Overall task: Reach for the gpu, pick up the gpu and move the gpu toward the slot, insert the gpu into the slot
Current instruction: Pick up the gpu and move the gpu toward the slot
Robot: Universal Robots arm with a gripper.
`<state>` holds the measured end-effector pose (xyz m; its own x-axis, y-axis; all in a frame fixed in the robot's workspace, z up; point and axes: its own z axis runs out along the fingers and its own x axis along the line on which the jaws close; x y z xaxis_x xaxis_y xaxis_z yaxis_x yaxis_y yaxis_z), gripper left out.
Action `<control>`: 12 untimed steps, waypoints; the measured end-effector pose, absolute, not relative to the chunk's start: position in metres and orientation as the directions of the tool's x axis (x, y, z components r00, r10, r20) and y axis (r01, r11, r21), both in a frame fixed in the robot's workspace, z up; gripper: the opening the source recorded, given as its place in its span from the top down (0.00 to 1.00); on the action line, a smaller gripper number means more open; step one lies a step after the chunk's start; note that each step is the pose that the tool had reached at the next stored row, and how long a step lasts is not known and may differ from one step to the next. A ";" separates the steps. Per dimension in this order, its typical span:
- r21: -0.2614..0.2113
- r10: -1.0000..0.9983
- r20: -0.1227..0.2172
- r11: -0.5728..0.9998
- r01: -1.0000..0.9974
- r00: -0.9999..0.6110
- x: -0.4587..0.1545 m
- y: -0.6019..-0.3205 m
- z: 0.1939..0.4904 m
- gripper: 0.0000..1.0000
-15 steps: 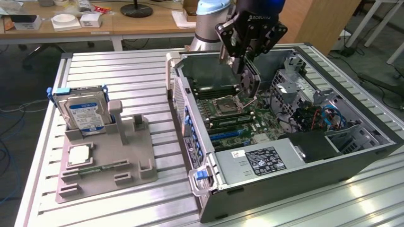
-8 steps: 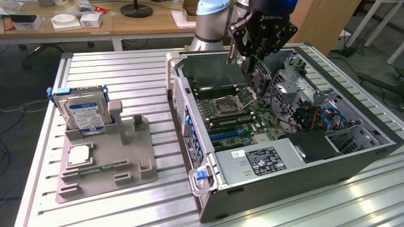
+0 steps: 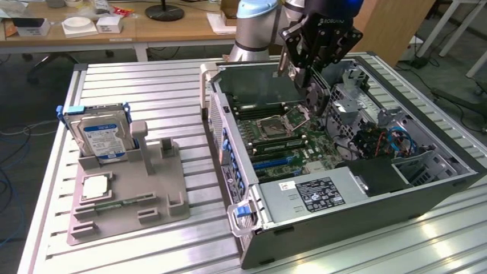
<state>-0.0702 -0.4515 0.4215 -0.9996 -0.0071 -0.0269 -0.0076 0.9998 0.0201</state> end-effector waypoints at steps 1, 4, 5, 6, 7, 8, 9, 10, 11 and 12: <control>0.020 -0.007 -0.027 1.000 -0.008 -1.000 -0.069 -0.451 0.422 0.73; 0.020 -0.007 -0.027 1.000 -0.008 -1.000 -0.066 -0.451 0.422 0.73; 0.020 -0.007 -0.027 1.000 -0.008 -1.000 -0.065 -0.451 0.422 0.73; 0.020 -0.007 -0.027 1.000 -0.008 -1.000 -0.064 -0.451 0.422 0.73; 0.020 -0.007 -0.027 1.000 -0.008 -1.000 -0.064 -0.451 0.422 0.73; 0.020 -0.007 -0.027 1.000 -0.008 -1.000 -0.063 -0.451 0.422 0.73; 0.020 -0.007 -0.027 1.000 -0.008 -1.000 -0.062 -0.451 0.421 0.73; 0.020 -0.007 -0.027 1.000 -0.008 -1.000 -0.061 -0.451 0.422 0.73; 0.020 -0.007 -0.027 1.000 -0.008 -1.000 -0.060 -0.451 0.422 0.73; 0.020 -0.007 -0.027 1.000 -0.008 -1.000 -0.059 -0.451 0.422 0.73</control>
